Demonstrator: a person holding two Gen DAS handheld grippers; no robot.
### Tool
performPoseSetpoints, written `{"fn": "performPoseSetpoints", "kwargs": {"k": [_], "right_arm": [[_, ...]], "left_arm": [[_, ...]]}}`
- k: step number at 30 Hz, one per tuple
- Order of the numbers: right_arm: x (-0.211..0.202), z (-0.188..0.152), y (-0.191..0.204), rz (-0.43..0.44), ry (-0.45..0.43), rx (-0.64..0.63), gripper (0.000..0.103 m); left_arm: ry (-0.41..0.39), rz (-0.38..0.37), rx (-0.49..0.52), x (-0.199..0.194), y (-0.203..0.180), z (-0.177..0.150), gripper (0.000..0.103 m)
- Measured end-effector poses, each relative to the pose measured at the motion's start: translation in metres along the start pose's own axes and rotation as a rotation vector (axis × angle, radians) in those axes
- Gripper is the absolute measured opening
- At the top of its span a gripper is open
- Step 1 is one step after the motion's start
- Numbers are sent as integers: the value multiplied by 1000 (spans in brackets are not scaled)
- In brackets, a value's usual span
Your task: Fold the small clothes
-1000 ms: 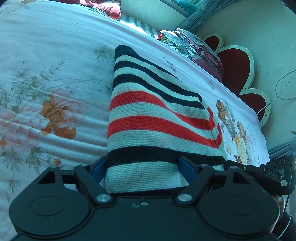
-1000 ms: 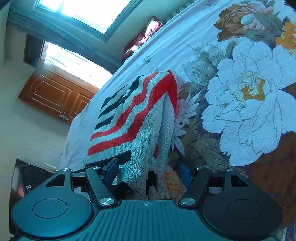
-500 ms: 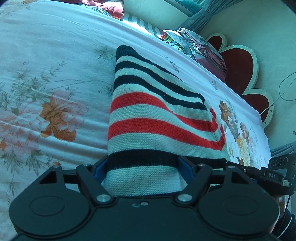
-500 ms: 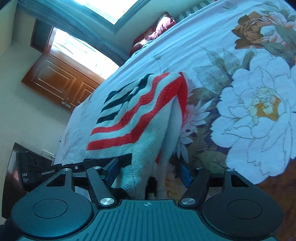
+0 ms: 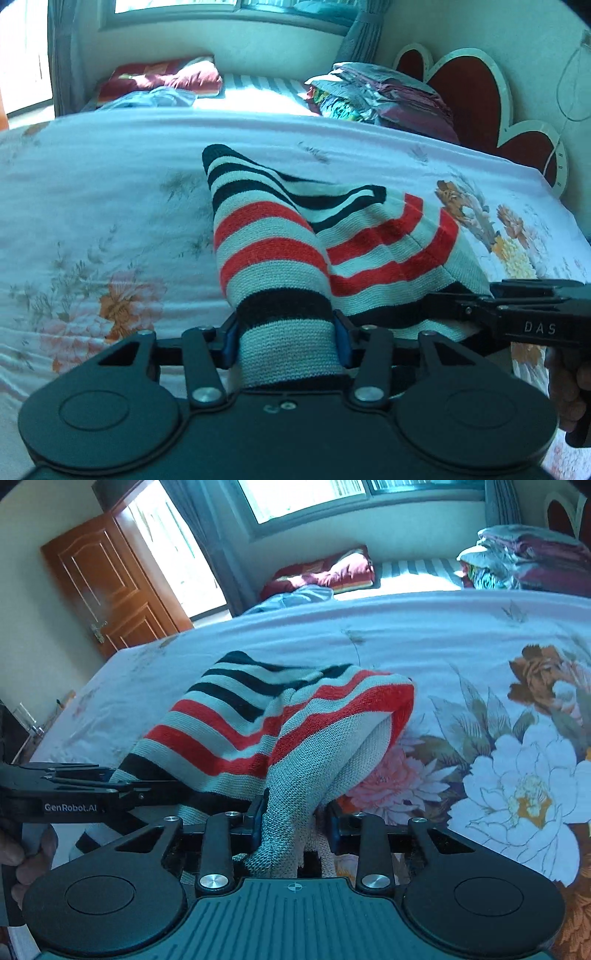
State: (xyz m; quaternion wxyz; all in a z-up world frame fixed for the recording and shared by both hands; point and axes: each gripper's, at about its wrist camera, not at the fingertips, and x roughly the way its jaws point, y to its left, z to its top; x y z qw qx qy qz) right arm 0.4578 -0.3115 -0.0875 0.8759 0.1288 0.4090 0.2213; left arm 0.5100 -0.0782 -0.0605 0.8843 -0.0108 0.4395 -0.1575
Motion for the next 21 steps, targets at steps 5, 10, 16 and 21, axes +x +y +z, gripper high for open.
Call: {"fn": "performPoseSetpoints", "kwargs": {"k": [5,10,16,21], "right_arm": [[-35,-24,10,-34,-33,-37,32],[0,-48,-1,-81,71,21,32],[-28,-32,20,-94,-18,-48,32],[-31,-15,56,-99,-59,-83,32]], "left_arm": [[-8,17,74,-15,-27,-18,47],[39,50,44,10,-28,-32,48],[-51,39,81,-19,-29,-28,47],[-111,25,88,-45,-3,-19,47]]}}
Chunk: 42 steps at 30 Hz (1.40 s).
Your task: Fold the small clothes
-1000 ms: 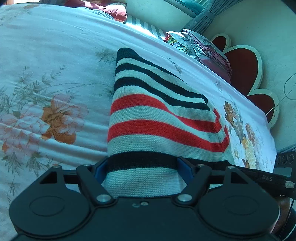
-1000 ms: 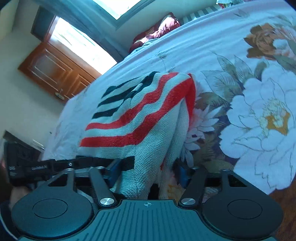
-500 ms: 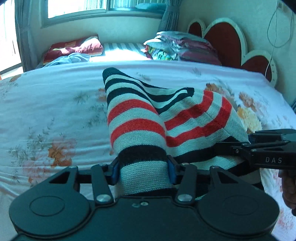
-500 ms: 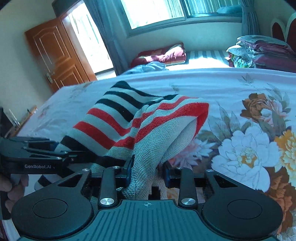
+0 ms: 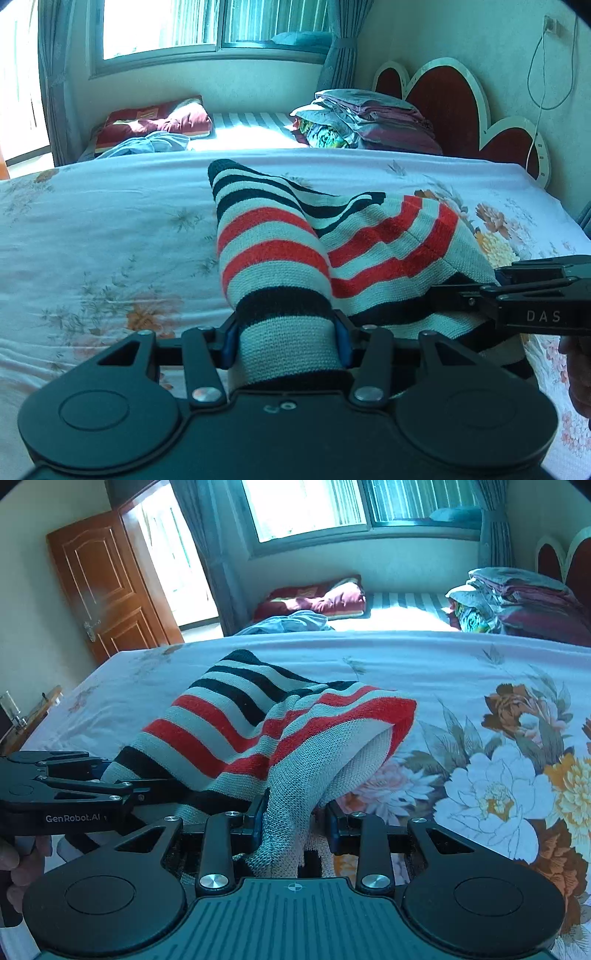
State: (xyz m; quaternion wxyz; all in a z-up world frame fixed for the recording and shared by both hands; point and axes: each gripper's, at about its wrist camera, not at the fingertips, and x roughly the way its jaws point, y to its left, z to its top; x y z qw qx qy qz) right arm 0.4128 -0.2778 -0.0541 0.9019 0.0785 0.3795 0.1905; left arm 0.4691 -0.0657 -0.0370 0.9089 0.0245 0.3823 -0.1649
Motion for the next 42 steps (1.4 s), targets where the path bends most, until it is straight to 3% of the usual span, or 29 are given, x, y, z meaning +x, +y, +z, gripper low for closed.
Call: {"fn": "performPoseSetpoints", "kwargs": {"k": [5,13,18,19,20,21,24,27,30,31,32,33,34,37,40,42], "right_arm": [[20,15,55,10,-20,-33,32],[93,20,162,49,7,-51,32],[145,4,194,75,49,-10,32],[156,-2,195,75,71,4,32],[170,-13,195,55,113,28,32],[178,-22,193,40,112,58,35],[175,-24,185,52,96,132,36],[163,-10,187,22,104,100,42],[135,5,189,-68,-7,42,42],[130,11,192,-70,-23,22,42],[132,18,195,-70,-25,2,42],[139,25,200,-68,-14,-25,40],[148,31,205,-67,-1,-51,30],[178,39,218,-68,38,-109,24],[213,30,215,-182,154,-161,23],[214,28,206,-171,144,-119,23]], "left_arm": [[-27,6,-26,-24,55,-2,47],[-5,23,-64,-46,171,-22,47],[36,1,-100,-39,228,-46,48],[59,-10,-108,-33,237,-55,54],[69,-25,-140,-26,250,-65,69],[46,-32,-195,-26,261,-72,77],[40,-65,-246,-28,271,-76,82],[16,-61,-198,-40,272,-69,79],[-64,-38,-197,-62,292,-60,71],[-77,-47,-198,-63,296,-53,66],[-79,-66,-187,-58,299,-44,54],[-73,-78,-169,-51,299,-36,47],[-67,-95,-151,-44,298,-28,41],[-9,-176,-106,-15,289,-12,30],[64,-163,-21,13,277,-21,32],[59,-156,-22,14,275,-24,32]]}}
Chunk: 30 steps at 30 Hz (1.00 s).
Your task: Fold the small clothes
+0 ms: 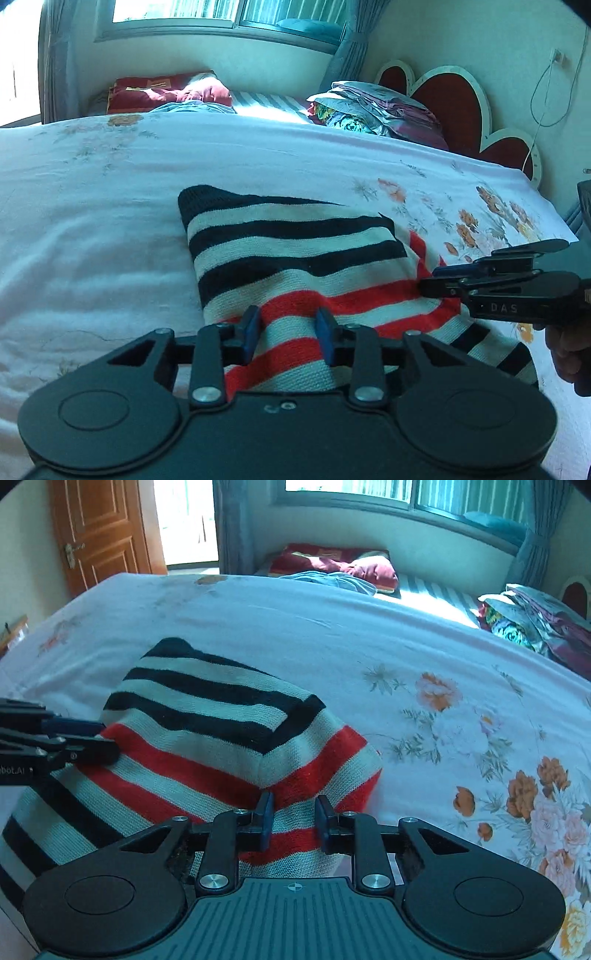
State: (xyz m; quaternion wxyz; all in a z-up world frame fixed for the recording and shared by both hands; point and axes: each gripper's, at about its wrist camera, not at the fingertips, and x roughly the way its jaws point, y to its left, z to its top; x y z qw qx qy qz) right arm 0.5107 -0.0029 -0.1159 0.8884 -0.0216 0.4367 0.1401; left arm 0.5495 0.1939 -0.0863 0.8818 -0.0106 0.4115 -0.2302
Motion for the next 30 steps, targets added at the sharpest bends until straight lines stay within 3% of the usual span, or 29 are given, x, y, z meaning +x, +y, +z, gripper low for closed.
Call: {"fn": "performPoseSetpoints", "kwargs": {"k": [5,8,12,15,17,22,30], "right_arm": [[-11,-5,1,-10,-24,17,23],[-49,-14,7,18,-96,-2,23],[-83,-38,32,57,-90,-65,23],[-81,-57,43,23,-47,-121,23],[-65,-66,42,-40,1,-125,17],[-58,-67,39,-51,1,-108,17],[-105,-79,45,25,-73,-90,18]], "left_arm": [[-13,56,50,-14,-15,0,30],[-64,62,66,-44,-22,-8,25],[-73,51,70,-74,-34,-29,17],[-38,89,97,-74,-39,-49,17],[-38,88,89,-70,-38,-55,17],[-52,129,130,-66,-46,-56,17],[-70,132,62,-105,-49,-77,14]]}}
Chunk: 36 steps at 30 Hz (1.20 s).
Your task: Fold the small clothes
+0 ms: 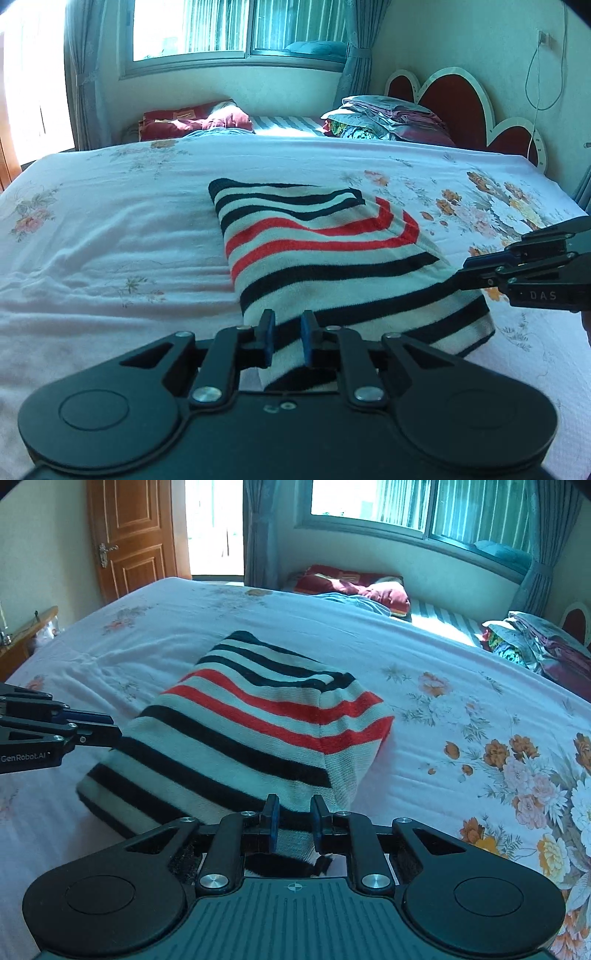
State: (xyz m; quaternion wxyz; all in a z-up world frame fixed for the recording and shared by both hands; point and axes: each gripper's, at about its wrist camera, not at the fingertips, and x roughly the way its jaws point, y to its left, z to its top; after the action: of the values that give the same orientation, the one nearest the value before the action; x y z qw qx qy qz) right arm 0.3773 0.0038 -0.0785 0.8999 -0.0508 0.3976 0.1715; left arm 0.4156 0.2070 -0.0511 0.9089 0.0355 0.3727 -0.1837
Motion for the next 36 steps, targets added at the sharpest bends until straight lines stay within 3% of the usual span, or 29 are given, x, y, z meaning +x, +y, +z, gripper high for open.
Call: {"fn": "performPoseSetpoints", "kwargs": {"k": [7,14,28,32,33,34,36], "right_arm": [[14,-31,7,-22,96,-14,17],[16,-41,-2,-9,81,57,18],[-65,-60,-1,7,-49,119,18],[-93,-73,2,-1,-80,128,18],[-102,-77,4,-4,-88,128,18],[-110,-81,6,-6,-96,129,18],[-126,-90,10,-11,-112,132,19]], "left_arm": [[75,28,-34,10,-7,-22,14],[65,74,-59,12,-12,-27,14],[5,141,-73,-41,-50,-41,14],[-28,151,-63,-66,-70,-50,18],[-34,150,-59,-73,-74,-53,20],[-44,151,-56,-80,-79,-55,31],[-107,177,-55,-100,-91,-64,79]]}}
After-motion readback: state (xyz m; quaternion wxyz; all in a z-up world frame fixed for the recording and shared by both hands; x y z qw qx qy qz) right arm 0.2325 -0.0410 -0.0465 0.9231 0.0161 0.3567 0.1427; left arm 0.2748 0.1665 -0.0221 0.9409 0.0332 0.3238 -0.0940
